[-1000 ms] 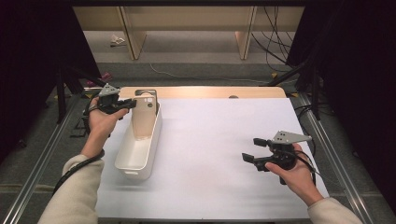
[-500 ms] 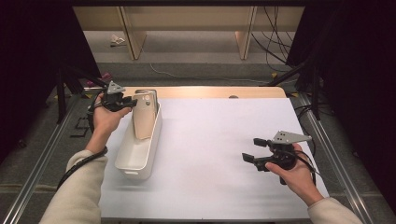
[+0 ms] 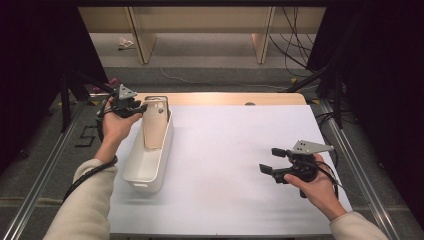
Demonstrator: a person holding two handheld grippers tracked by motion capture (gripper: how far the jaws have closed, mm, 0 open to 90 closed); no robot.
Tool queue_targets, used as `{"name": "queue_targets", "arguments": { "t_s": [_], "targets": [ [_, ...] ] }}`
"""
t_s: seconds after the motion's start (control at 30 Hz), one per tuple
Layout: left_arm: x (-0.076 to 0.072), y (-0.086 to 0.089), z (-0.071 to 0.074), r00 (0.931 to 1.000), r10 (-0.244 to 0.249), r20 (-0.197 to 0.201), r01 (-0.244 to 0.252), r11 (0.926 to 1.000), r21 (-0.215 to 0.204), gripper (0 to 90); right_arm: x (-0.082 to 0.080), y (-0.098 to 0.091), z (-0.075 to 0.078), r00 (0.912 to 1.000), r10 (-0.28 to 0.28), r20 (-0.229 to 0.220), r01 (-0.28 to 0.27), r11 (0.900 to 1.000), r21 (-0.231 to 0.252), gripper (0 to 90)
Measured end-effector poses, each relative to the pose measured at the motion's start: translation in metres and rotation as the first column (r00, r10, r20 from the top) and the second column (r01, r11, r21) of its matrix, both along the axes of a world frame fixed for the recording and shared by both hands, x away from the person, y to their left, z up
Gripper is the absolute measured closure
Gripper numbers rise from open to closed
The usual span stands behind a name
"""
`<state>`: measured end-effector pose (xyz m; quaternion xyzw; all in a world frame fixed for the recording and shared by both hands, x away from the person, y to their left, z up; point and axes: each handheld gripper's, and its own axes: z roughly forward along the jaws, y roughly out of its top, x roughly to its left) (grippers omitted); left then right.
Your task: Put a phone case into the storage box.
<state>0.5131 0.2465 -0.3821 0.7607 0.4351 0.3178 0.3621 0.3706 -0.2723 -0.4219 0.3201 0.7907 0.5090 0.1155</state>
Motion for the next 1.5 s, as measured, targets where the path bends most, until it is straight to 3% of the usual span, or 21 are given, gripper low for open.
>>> {"name": "queue_targets", "arguments": {
  "t_s": [0.2, 0.4, 0.57, 0.77, 0.97, 1.23, 1.37, 1.5],
  "targets": [
    [-0.001, -0.003, 0.001, 0.9999, -0.011, 0.003, 0.011, 0.9999, -0.002, 67.1, 0.0, 0.0, 0.0, 1.0, 0.0, 0.001, 0.0, 1.0, 0.0, 19.5],
    [-0.008, -0.006, 0.006, 1.0, 0.001, 0.007, 0.0, 0.9991, -0.043, 62.3, 0.0, 0.0, 0.0, 1.0, -0.001, 0.001, 0.001, 1.0, 0.0, 19.5],
    [-0.02, -0.006, 0.013, 0.9995, 0.023, -0.02, -0.025, 0.9914, -0.128, 42.4, 0.0, 0.0, 0.001, 1.0, -0.005, 0.003, 0.005, 1.0, -0.002, 19.5],
    [-0.041, -0.005, 0.02, 0.9993, 0.015, -0.035, -0.019, 0.9892, -0.145, 17.0, 0.0, 0.0, 0.0, 1.0, -0.008, 0.006, 0.008, 1.0, -0.004, 19.5],
    [-0.065, -0.01, 0.024, 0.9992, -0.029, -0.027, 0.024, 0.9837, -0.178, 1.5, 0.0, -0.001, 0.001, 0.9999, -0.014, 0.006, 0.014, 0.9999, -0.006, 19.5],
    [-0.094, -0.029, 0.02, 0.9951, -0.098, -0.006, 0.096, 0.981, -0.168, 0.0, 0.0, -0.001, 0.001, 0.9999, -0.013, 0.004, 0.013, 0.9999, -0.006, 19.5],
    [-0.104, -0.036, 0.017, 0.9936, -0.113, 0.011, 0.113, 0.9769, -0.181, 0.0, 0.0, -0.001, 0.001, 0.9999, -0.015, 0.003, 0.015, 0.9999, -0.006, 19.5],
    [-0.113, -0.044, 0.012, 0.987, -0.159, 0.023, 0.16, 0.9695, -0.186, 0.0, 0.0, -0.001, 0.001, 0.9999, -0.014, 0.003, 0.014, 0.9999, -0.006, 19.5]
  ]
}}
